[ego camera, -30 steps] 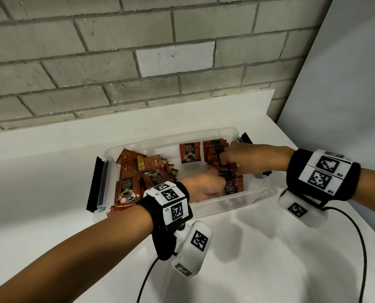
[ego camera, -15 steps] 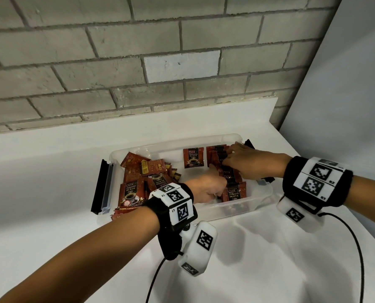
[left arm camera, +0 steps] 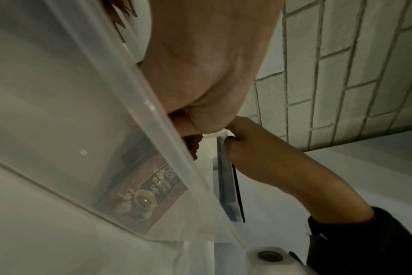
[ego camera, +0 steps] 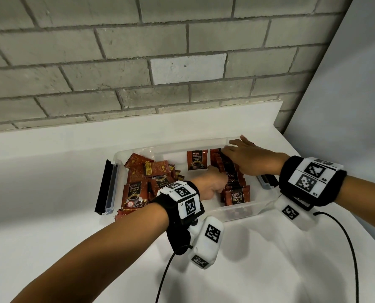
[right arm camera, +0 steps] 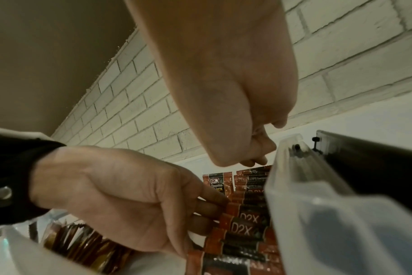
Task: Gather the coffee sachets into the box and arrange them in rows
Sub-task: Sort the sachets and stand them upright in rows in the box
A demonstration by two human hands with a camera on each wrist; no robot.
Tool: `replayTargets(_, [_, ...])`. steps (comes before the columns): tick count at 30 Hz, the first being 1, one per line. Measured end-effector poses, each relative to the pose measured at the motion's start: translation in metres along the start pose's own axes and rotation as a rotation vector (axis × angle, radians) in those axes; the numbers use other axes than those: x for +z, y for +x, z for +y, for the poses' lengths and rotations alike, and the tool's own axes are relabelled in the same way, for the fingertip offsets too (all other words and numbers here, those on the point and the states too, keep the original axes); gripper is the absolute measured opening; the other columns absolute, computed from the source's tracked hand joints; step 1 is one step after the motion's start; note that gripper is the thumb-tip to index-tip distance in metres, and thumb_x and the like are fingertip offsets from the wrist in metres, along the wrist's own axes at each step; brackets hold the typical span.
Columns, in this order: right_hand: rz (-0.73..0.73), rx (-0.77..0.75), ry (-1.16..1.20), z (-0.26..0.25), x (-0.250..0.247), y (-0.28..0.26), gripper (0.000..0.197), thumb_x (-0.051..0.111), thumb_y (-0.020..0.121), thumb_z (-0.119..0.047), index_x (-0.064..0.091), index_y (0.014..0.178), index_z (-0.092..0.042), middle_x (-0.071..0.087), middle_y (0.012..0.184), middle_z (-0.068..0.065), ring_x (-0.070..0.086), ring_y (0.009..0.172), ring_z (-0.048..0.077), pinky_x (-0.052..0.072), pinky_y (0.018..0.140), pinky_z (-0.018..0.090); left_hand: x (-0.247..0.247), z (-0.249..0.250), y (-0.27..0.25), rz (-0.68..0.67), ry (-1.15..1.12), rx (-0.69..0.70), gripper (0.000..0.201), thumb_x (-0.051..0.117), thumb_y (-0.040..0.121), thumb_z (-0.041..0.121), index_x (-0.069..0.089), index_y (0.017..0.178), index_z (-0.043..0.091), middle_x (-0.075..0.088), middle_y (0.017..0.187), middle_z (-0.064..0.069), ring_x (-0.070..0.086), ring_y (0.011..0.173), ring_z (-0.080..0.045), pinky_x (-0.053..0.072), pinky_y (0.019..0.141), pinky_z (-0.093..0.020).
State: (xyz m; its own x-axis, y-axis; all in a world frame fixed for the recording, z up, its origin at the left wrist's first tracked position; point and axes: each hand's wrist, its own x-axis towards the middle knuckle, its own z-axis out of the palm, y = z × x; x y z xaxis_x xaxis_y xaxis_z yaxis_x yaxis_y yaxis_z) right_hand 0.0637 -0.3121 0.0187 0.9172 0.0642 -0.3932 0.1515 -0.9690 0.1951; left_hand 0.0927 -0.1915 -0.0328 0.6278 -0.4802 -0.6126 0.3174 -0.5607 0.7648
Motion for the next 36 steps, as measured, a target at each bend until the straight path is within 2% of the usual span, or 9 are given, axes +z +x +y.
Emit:
replayTargets(6, [-0.050,0.004,0.012,-0.002,0.002,0.001,0.063,0.036,0.092,0.003,0.017,0.150,-0.009,0.018,0.157,0.012,0.002,0.146,0.029,-0.006,0.118,0.044,-0.001,0.006,-0.006,-0.048,0.053,0.027,0.038,0.031,0.088,-0.011,0.050,0.119,0.001,0.047,0.077,-0.003,0.033,0.060,-0.011,0.027,0.044,-0.017])
replayTargets(10, [-0.061,0.055,0.168,0.000,-0.008,-0.001,0.066,0.036,0.091,0.002,0.014,0.151,-0.013,0.015,0.157,0.015,-0.003,0.146,0.030,0.001,0.120,0.043,-0.013,0.009,-0.019,-0.044,0.070,0.014,0.028,0.033,0.086,-0.015,0.051,0.081,0.006,0.044,0.074,-0.002,0.038,0.065,-0.012,0.030,0.051,-0.015])
replayTargets(12, [-0.033,0.065,0.284,0.000,-0.022,-0.003,0.061,0.038,0.093,-0.002,0.019,0.150,-0.015,0.023,0.152,0.016,0.018,0.141,0.034,0.022,0.116,0.043,-0.030,0.007,-0.025,-0.039,0.124,0.019,0.029,0.033,0.083,-0.018,0.049,0.076,0.006,0.042,0.075,-0.004,0.042,0.070,-0.015,0.033,0.055,-0.020])
replayTargets(15, [0.028,0.011,0.432,-0.011,-0.047,-0.003,0.047,0.038,0.096,-0.009,0.036,0.142,-0.018,0.046,0.135,0.011,0.056,0.107,0.025,0.049,0.093,0.038,-0.064,0.010,-0.044,-0.054,0.214,0.096,0.022,0.039,0.092,-0.008,0.056,0.101,0.002,0.048,0.080,-0.001,0.045,0.067,-0.008,0.041,0.054,-0.015])
replayTargets(22, [-0.134,-0.107,0.539,-0.076,-0.068,0.027,0.037,0.054,0.089,-0.010,0.054,0.125,-0.011,0.061,0.115,0.004,0.056,0.098,0.016,0.045,0.079,0.025,-0.144,0.021,-0.098,0.092,1.083,0.177,0.032,0.050,0.094,0.022,0.057,0.125,0.022,0.057,0.121,0.001,0.054,0.105,-0.018,0.045,0.085,-0.027])
replayTargets(25, [-0.224,-0.090,0.513,-0.097,-0.058,0.050,0.037,0.052,0.092,-0.006,0.051,0.123,0.014,0.059,0.101,0.023,0.051,0.078,0.023,0.032,0.053,0.011,-0.155,0.007,-0.096,0.028,1.243,0.120,0.054,0.048,0.095,0.044,0.041,0.140,0.015,0.046,0.141,-0.007,0.045,0.125,-0.025,0.039,0.097,-0.031])
replayTargets(30, [-0.281,-0.045,0.537,-0.111,-0.059,0.064,0.012,0.044,0.095,-0.002,0.054,0.100,0.000,0.049,0.079,0.001,0.046,0.067,0.010,0.036,0.047,0.012,-0.147,-0.023,-0.071,0.049,1.286,-0.001,0.112,0.063,0.073,0.067,-0.006,0.152,0.025,0.014,0.158,-0.009,0.020,0.143,-0.034,0.028,0.111,-0.049])
replayTargets(33, [-0.332,-0.030,0.622,-0.115,-0.059,0.069,0.019,0.046,0.096,-0.002,0.054,0.113,0.002,0.052,0.080,0.002,0.047,0.065,0.010,0.038,0.045,0.008,-0.150,-0.020,-0.066,0.090,1.279,0.086,0.083,0.066,0.080,0.051,0.031,0.146,0.013,0.050,0.135,-0.012,0.051,0.121,-0.029,0.046,0.093,-0.038])
replayTargets(36, [-0.340,-0.001,0.793,-0.107,-0.054,0.078,0.036,0.049,0.094,0.001,0.047,0.129,0.006,0.057,0.092,0.004,0.053,0.074,0.010,0.046,0.055,0.010,-0.164,-0.015,-0.067,0.118,1.289,0.188,0.043,0.063,0.087,0.035,0.061,0.118,0.005,0.062,0.112,-0.011,0.059,0.100,-0.026,0.043,0.070,-0.030])
